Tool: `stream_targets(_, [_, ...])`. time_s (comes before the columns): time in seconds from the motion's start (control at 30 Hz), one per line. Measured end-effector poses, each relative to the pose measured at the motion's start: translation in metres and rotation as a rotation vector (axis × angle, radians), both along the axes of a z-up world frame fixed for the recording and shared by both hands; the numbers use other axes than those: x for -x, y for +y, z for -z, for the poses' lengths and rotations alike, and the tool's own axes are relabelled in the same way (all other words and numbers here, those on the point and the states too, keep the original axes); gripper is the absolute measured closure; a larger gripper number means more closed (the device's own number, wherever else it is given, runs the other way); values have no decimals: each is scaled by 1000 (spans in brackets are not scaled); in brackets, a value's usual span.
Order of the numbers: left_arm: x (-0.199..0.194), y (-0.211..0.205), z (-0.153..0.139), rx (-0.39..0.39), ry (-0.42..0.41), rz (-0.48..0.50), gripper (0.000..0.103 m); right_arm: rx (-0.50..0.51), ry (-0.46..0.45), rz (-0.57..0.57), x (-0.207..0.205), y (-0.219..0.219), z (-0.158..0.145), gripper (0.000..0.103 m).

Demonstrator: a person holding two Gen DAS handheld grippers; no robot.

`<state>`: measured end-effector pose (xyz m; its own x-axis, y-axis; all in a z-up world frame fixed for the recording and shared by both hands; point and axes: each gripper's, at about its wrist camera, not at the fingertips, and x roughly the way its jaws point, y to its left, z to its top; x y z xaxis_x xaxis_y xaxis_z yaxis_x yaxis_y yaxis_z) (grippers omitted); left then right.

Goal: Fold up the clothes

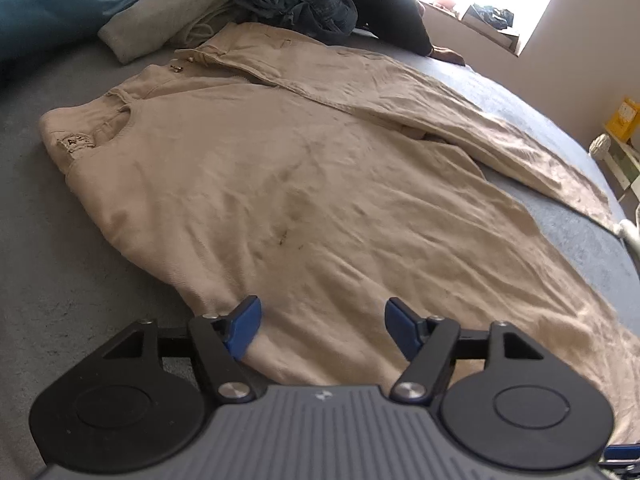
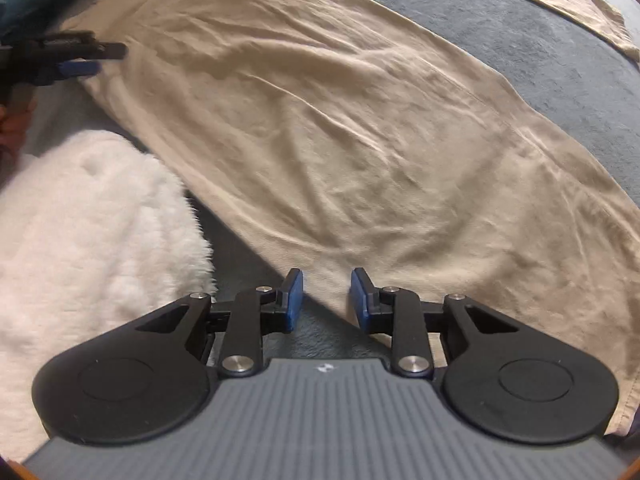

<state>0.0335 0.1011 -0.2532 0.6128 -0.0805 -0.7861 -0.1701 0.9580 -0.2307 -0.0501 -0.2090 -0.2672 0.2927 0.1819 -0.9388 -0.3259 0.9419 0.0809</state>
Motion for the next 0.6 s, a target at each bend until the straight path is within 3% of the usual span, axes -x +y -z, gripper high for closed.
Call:
stream_targets(0.2, [0,-5,-1,-31,5,13,32,2,-80,-8,-32,22,0,78])
stream_targets(0.5, [0,-2,0,-8,-1,4,32,-11,-183,-21,-83,59,10,78])
stream_targets(0.6, [0,0,0,4,-4,-1,32,-30,-131,-56,-70,61,9,78])
